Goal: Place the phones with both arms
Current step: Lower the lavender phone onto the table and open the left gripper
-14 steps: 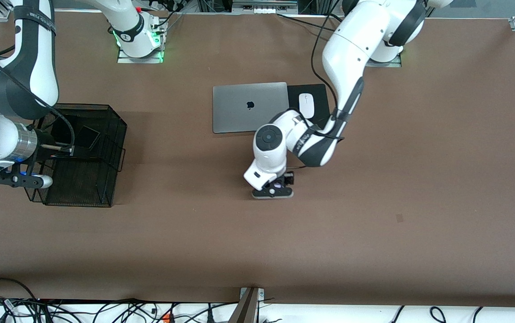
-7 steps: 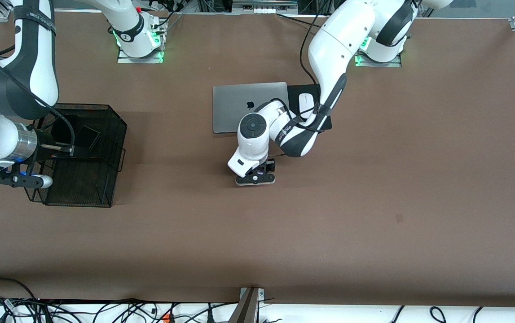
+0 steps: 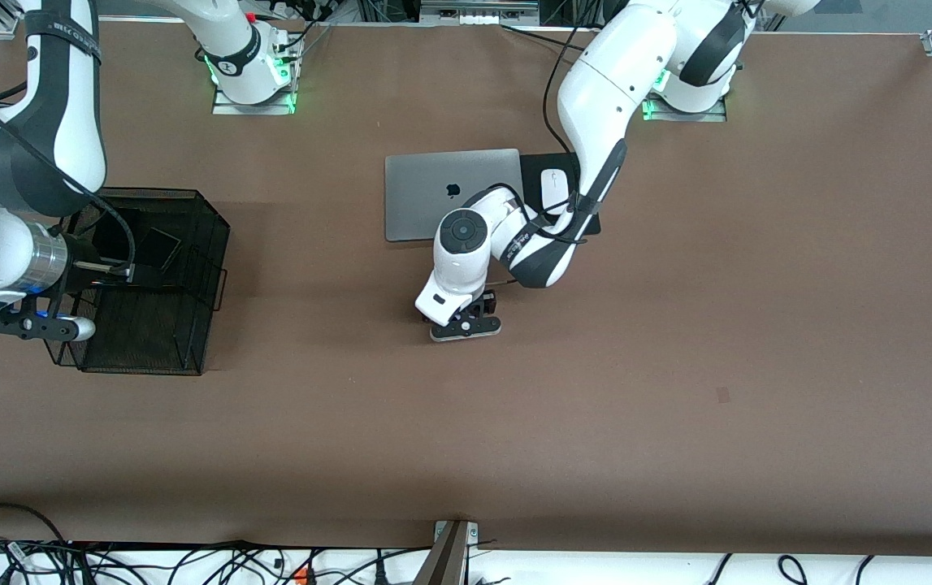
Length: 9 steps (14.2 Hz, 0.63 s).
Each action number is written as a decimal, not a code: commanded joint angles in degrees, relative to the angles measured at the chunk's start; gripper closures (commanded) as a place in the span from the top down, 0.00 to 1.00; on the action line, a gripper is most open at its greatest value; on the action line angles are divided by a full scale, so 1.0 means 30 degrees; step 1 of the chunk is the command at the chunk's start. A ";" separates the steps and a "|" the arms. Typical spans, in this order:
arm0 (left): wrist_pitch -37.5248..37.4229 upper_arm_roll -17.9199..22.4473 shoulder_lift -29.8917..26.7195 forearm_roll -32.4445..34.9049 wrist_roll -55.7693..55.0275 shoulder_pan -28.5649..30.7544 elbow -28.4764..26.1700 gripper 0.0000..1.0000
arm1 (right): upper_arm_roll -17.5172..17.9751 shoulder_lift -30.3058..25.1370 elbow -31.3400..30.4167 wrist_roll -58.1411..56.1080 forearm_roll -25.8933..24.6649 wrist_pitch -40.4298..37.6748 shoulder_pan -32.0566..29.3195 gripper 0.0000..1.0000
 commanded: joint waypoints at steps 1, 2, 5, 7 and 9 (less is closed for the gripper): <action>0.0176 0.0209 0.0635 -0.0327 -0.0091 -0.0195 0.0738 1.00 | -0.0050 0.0039 0.0382 -0.0285 0.0408 -0.0396 -0.0125 0.99; 0.0001 0.0209 0.0548 -0.0327 -0.0091 -0.0224 0.0738 1.00 | -0.0050 0.0039 0.0382 -0.0285 0.0380 -0.0396 -0.0125 0.99; -0.2012 0.0239 -0.0065 -0.0298 0.0172 -0.0108 0.0796 1.00 | -0.0050 0.0039 0.0381 -0.0285 0.0408 -0.0396 -0.0125 1.00; -0.4209 0.0238 -0.1088 -0.0297 0.1572 0.0067 0.0797 1.00 | -0.0050 0.0039 0.0382 -0.0256 0.0379 -0.0367 -0.0125 0.99; -0.6376 0.0356 -0.2521 -0.0268 0.2658 0.0505 0.0796 1.00 | -0.0050 0.0039 0.0382 -0.0256 0.0438 -0.0338 -0.0125 1.00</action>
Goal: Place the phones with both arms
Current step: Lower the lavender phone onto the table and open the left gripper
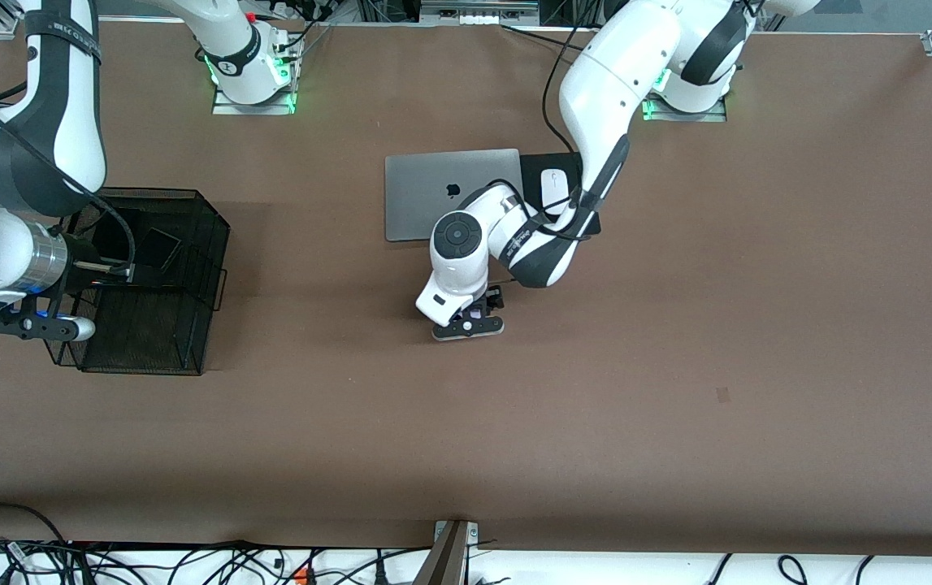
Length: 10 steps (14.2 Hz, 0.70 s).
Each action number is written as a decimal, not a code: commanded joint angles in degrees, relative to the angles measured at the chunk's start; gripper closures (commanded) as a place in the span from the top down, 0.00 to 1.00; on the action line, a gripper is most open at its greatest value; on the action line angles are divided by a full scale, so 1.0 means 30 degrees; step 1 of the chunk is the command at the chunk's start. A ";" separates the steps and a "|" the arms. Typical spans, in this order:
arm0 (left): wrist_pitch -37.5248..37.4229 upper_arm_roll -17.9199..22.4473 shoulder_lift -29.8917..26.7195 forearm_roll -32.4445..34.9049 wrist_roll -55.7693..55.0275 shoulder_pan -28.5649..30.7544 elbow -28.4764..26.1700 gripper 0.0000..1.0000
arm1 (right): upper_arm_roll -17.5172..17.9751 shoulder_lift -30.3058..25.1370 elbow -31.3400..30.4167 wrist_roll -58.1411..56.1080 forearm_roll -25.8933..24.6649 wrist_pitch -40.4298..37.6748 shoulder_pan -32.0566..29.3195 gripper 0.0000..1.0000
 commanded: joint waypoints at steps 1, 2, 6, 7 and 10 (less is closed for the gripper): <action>-0.3600 0.0183 -0.2586 -0.0239 0.2232 0.0886 -0.0311 1.00 | 0.0008 0.0010 0.0408 -0.0168 0.0434 -0.0309 -0.0066 0.99; -0.4948 0.0183 -0.3376 -0.0238 0.3284 0.1297 -0.0311 1.00 | 0.0067 0.0009 0.0438 0.0123 0.0434 -0.0279 0.0079 0.99; -0.8936 0.0213 -0.6453 -0.0033 0.7912 0.4369 -0.0778 1.00 | 0.0126 0.0563 0.0467 0.3075 0.2302 0.0653 0.1747 0.99; -0.9642 0.0329 -0.6953 0.0228 0.8765 0.5305 -0.0838 1.00 | 0.0445 0.0798 0.0467 0.3665 0.2599 0.1471 0.2563 0.99; -1.0293 0.0359 -0.8680 0.1694 1.1313 0.8031 -0.1422 1.00 | 0.2172 0.1761 0.0496 0.3759 0.2368 0.4837 0.4206 0.99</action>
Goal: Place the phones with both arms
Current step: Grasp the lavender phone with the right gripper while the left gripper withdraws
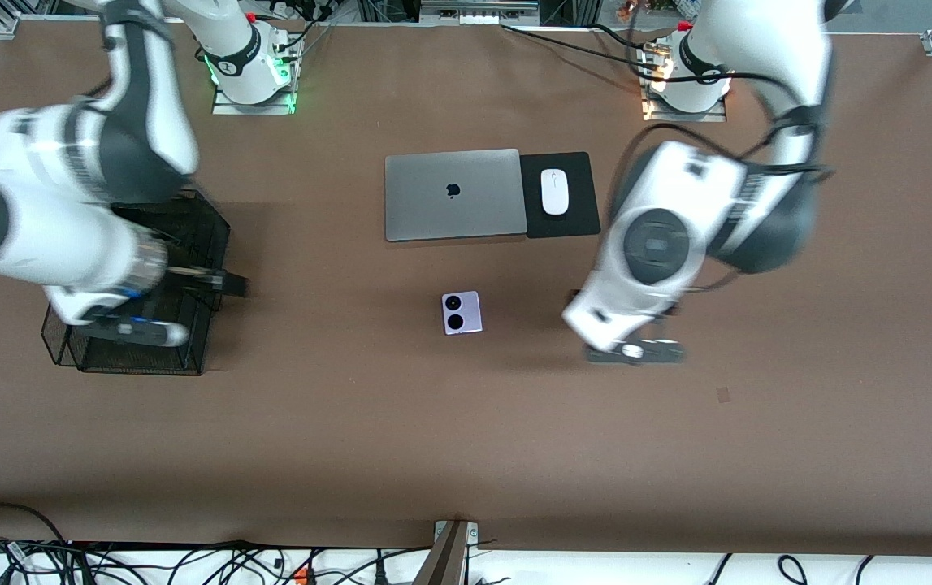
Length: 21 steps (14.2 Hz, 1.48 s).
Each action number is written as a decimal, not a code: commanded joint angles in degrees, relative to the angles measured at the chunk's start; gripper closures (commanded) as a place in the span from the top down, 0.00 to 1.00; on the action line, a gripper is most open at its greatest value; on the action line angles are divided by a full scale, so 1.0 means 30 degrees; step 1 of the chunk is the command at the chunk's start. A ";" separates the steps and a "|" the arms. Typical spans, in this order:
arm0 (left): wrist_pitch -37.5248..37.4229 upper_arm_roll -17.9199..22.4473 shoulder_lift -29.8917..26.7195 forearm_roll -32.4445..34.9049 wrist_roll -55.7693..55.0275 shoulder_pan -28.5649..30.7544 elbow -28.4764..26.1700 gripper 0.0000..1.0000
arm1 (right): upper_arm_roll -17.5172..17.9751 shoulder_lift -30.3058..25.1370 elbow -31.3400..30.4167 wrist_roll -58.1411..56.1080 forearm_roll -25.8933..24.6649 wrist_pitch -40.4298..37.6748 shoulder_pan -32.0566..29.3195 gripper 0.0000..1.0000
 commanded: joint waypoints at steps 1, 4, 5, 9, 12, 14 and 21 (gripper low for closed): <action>-0.0116 -0.0287 -0.2313 0.0568 0.2652 0.2457 -0.1812 1.00 | 0.0904 0.1627 0.0479 0.0949 0.0134 0.2618 0.1682 0.99; -0.0174 -0.0316 -0.4161 0.0510 0.5789 0.4571 -0.2779 1.00 | 0.1111 0.4347 0.2783 0.3848 0.0134 0.3948 0.3384 0.99; -0.0145 -0.0375 -0.4717 0.0335 0.6377 0.4983 -0.3101 1.00 | 0.1169 0.5344 0.3838 0.4028 0.0163 0.3948 0.3736 0.99; -0.0116 -0.0492 -0.7146 -0.0281 0.7086 0.5719 -0.4473 1.00 | 0.3626 0.7956 0.4934 0.4787 0.0049 0.7274 0.3943 0.99; -0.0029 -0.0492 -0.9578 -0.1158 0.7289 0.6275 -0.6699 1.00 | 0.3631 0.9394 0.4992 0.4793 -0.0188 0.7961 0.4647 1.00; 0.0234 -0.0492 -1.0811 -0.1219 0.7554 0.6335 -0.7962 1.00 | 0.3631 0.9631 0.4904 0.4559 -0.0565 0.7991 0.4881 1.00; 0.0207 -0.0580 -1.2983 -0.1889 0.7613 0.6306 -1.0221 1.00 | 0.3865 1.0275 0.4816 0.4440 -0.1301 0.8137 0.5058 1.00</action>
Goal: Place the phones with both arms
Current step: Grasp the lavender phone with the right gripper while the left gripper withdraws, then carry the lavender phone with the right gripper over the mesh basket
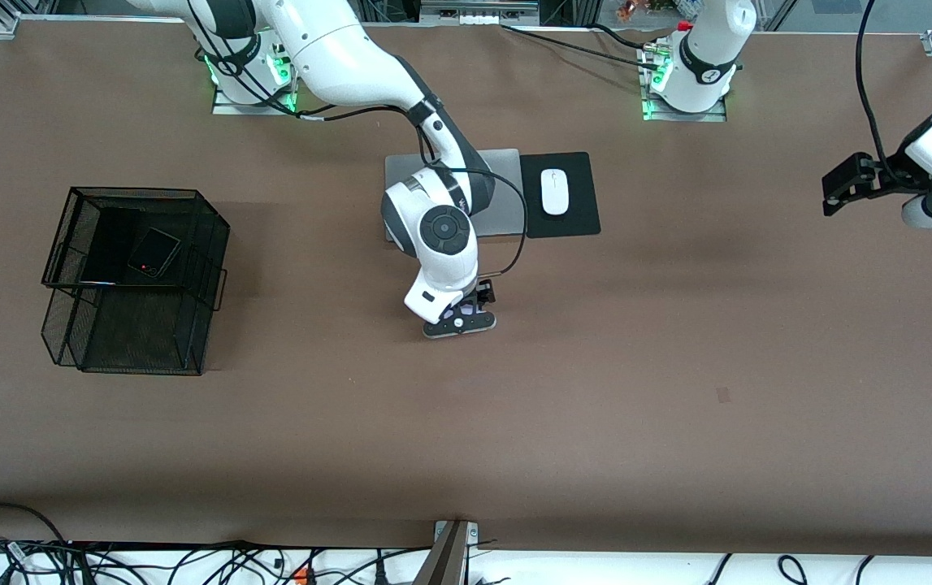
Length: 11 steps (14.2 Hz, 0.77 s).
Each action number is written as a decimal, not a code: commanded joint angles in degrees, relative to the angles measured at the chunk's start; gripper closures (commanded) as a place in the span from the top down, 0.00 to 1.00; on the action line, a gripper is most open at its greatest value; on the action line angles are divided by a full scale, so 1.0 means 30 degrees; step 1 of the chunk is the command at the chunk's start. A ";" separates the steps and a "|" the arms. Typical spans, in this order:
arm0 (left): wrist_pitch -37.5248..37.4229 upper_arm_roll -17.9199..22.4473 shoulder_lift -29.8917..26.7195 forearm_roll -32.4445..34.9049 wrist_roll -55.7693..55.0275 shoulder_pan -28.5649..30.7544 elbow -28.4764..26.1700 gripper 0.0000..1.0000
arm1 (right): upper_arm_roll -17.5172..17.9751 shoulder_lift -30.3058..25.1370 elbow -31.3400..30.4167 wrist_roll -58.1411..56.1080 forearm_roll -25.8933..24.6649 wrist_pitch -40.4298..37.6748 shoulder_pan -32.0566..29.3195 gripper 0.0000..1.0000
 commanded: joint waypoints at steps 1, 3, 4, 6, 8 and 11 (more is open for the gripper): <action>0.0438 -0.0184 -0.1401 -0.1008 0.0485 0.0276 -0.1682 1.00 | 0.0095 0.0469 0.0449 0.0341 -0.0295 0.0274 0.0067 1.00; 0.0379 -0.0329 -0.1783 -0.1272 0.0456 0.0246 -0.2065 1.00 | 0.0416 0.0586 0.0420 0.0343 -0.0266 0.1094 0.0067 1.00; 0.0292 -0.0331 -0.1900 -0.1303 0.0456 0.0246 -0.2066 1.00 | 0.0417 0.0616 0.0246 0.0372 -0.0266 0.1301 0.0067 1.00; 0.0145 -0.0360 -0.2076 -0.1390 0.0397 0.0246 -0.2066 1.00 | 0.0417 0.0674 -0.0049 0.0372 -0.0266 0.1827 0.0067 1.00; 0.0144 -0.0419 -0.2019 -0.1567 0.0397 0.0217 -0.2066 1.00 | 0.0417 0.0675 -0.0108 0.0284 -0.0295 0.2035 0.0067 1.00; 0.0816 -0.0419 -0.1493 -0.1567 0.0280 0.0041 -0.2007 1.00 | 0.0417 0.0704 -0.0342 0.0197 -0.0295 0.2064 0.0067 1.00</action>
